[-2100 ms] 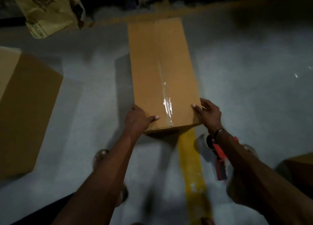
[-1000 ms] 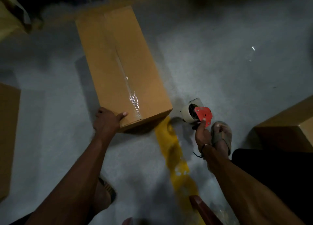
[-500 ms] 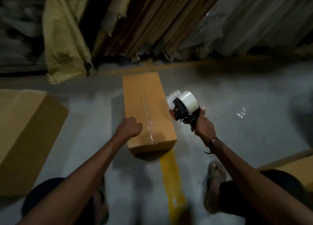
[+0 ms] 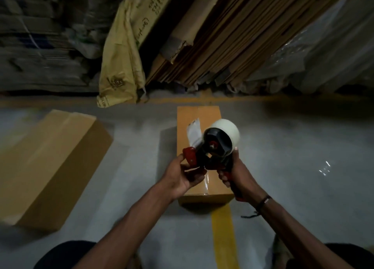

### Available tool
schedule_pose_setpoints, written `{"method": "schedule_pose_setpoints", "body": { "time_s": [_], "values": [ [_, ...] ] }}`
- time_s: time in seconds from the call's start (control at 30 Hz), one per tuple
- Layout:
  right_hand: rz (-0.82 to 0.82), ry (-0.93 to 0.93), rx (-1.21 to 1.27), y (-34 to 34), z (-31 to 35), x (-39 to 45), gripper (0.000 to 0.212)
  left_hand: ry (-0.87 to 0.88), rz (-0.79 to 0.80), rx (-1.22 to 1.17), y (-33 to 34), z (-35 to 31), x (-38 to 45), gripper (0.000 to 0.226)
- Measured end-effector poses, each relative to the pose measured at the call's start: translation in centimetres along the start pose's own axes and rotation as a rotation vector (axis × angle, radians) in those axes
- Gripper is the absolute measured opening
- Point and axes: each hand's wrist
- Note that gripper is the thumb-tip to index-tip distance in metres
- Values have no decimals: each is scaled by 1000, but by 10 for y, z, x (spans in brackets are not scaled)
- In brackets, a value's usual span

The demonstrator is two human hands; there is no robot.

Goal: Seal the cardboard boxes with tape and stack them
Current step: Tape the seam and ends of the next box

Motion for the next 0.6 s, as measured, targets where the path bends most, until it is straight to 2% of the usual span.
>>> {"method": "schedule_pose_setpoints", "body": {
  "time_s": [0.1, 0.17, 0.3, 0.37, 0.47, 0.53, 0.6],
  "values": [
    [43, 9, 35, 9, 6, 17, 93, -1, 34, -157, 1, -12, 4, 25],
    [76, 27, 63, 10, 7, 24, 94, -18, 44, -190, -2, -16, 6, 23],
    [120, 45, 113, 6, 7, 27, 79, -100, 68, -302, -6, -14, 10, 38],
    [137, 42, 131, 1, 6, 27, 75, -144, 75, -368, -5, -10, 10, 53],
    [170, 38, 146, -6, 6, 25, 72, -149, 88, -279, -1, -6, 7, 69],
    [191, 23, 145, -8, 4, 24, 71, -78, 69, -157, 5, -5, 4, 57],
    [205, 11, 129, -10, 2, 23, 72, 4, -4, -58, 8, -2, 4, 29]
  ]
}}
Point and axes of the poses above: each hand's wrist, its own x-axis towards the middle knuckle, its own y-axis out of the palm, z = x × y, and after that the axes turned 13 degrees about -z, right-handed
